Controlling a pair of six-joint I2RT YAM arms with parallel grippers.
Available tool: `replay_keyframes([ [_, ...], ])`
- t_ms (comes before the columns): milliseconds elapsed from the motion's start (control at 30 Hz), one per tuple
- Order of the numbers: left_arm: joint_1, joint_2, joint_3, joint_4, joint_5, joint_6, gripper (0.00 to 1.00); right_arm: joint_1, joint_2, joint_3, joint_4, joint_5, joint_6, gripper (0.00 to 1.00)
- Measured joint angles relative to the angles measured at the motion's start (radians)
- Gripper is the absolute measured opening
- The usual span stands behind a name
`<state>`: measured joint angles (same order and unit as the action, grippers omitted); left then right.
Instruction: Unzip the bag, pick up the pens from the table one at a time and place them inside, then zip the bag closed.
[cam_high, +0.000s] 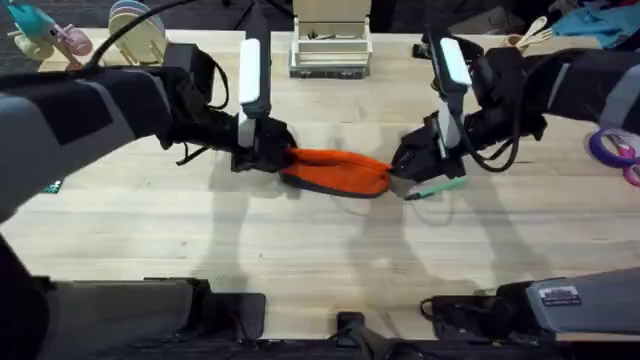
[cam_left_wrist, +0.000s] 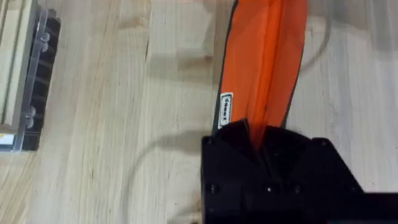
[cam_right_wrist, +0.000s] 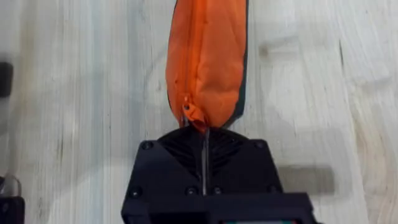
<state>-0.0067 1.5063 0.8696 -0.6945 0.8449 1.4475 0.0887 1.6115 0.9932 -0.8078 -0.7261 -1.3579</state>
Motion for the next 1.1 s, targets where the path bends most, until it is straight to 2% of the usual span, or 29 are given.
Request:
replay_keyframes([
  [233,0.0,0.0,0.0,0.0,0.0,0.0,0.042,0.0,-0.011,0.0,0.0,0.001,0.0,0.033],
  [433,0.001,0.0,0.0,0.0,0.0,0.0,0.042,0.0,-0.095,0.0,0.0,-0.001,0.0,0.031],
  [733,0.001,0.0,0.0,0.0,0.0,0.0,0.042,0.006,-0.151,0.001,0.004,-0.071,0.0,0.031],
  [900,0.001,0.0,0.0,-0.001,0.0,0.0,0.042,0.055,-0.151,0.001,0.043,-0.083,0.014,0.033],
  [1100,0.002,0.0,0.0,0.0,-0.001,0.0,0.042,0.164,-0.151,0.001,0.204,-0.082,0.137,0.033],
])
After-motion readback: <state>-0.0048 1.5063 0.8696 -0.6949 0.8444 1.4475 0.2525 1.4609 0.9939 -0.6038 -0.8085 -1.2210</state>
